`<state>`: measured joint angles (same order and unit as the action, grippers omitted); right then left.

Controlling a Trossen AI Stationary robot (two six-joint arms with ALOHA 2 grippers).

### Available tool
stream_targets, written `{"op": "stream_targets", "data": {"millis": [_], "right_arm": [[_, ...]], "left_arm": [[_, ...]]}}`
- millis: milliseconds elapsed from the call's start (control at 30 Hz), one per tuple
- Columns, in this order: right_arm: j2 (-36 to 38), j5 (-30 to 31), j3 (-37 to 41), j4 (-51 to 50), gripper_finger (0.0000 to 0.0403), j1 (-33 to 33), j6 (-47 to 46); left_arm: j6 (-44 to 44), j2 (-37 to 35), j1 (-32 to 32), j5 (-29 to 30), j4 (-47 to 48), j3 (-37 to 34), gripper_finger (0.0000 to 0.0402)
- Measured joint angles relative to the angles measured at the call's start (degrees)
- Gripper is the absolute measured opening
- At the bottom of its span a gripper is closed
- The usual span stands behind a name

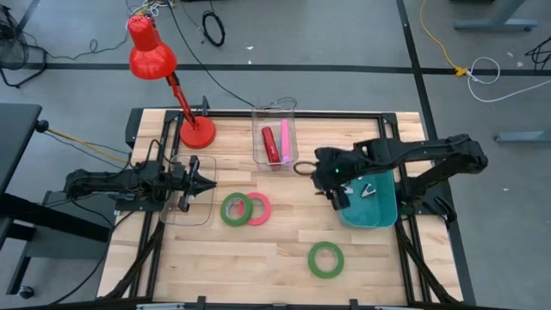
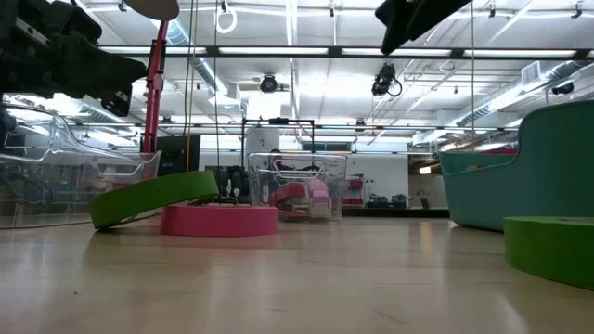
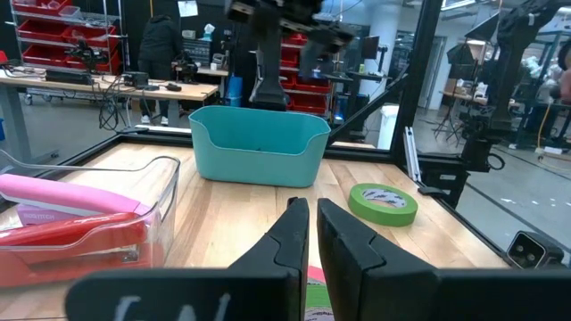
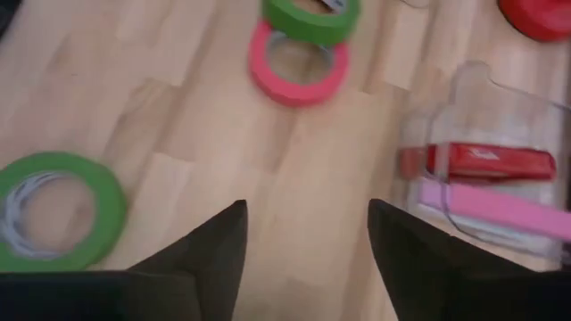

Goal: Pick and place Stapler, Stapler remover, tape
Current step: Put the bottom green tape into the left transparent bin

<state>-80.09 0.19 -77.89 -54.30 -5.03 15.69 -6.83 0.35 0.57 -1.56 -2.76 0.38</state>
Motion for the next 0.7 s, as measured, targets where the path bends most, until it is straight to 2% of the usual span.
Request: {"op": "stream_targets", "data": {"millis": [333, 567, 700], "right_arm": [[-0.94, 0.85, 0.00, -0.33, 0.0277, -10.57, -1.28], [-5.32, 1.15, 0.00, -0.59, 0.0283, -16.08, -7.96], [-9.01, 4.50, 0.00, -0.02, 0.0283, -18.55, -9.23]], "left_arm": [[0.02, 0.01, 0.01, 0.00, 0.00, 0.00, 0.0030], [0.00, 0.00, 0.00, 0.00, 0.00, 0.00, 0.0030], [0.00, -0.01, 0.01, 0.00, 0.00, 0.00, 0.0030]]}}
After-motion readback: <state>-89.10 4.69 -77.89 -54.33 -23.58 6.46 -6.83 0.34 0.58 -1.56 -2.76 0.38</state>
